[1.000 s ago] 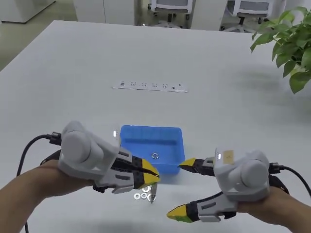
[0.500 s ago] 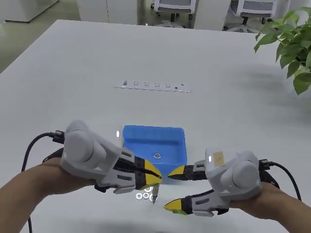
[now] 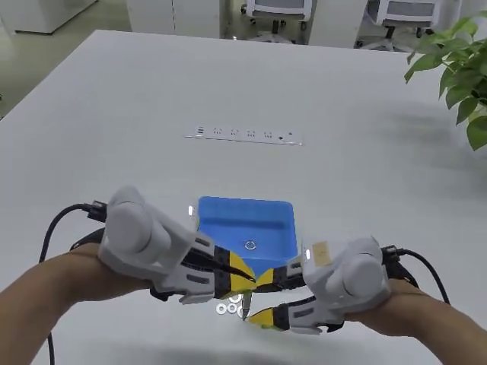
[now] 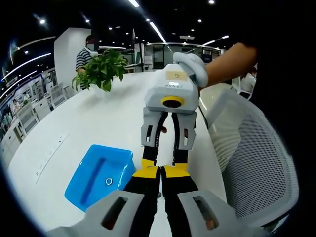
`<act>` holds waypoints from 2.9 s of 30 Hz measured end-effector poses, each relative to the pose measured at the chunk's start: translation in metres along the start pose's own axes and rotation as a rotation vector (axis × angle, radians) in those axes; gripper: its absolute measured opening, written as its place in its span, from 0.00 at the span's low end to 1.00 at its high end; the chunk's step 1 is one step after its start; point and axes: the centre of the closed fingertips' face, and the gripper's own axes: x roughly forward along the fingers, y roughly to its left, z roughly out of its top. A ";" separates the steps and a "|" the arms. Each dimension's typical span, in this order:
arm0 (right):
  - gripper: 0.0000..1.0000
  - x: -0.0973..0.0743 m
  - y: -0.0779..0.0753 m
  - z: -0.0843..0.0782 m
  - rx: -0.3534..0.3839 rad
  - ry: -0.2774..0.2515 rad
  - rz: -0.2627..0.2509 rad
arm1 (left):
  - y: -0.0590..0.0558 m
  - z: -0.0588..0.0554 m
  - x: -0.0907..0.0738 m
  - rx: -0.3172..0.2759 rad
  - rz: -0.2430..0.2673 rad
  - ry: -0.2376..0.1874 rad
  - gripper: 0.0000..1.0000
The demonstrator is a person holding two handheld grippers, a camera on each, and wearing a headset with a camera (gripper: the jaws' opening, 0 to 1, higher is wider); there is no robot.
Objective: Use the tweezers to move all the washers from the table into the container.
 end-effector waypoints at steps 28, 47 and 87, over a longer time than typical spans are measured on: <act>0.08 0.006 0.003 0.000 -0.073 0.040 0.033 | -0.006 0.005 0.006 0.013 -0.018 -0.004 0.06; 0.08 -0.003 0.002 0.004 -0.077 0.052 0.041 | 0.002 0.011 -0.003 -0.021 0.023 -0.043 0.24; 0.08 -0.029 -0.050 0.049 -0.118 0.036 0.022 | 0.021 -0.018 -0.052 -0.225 0.227 -0.128 0.95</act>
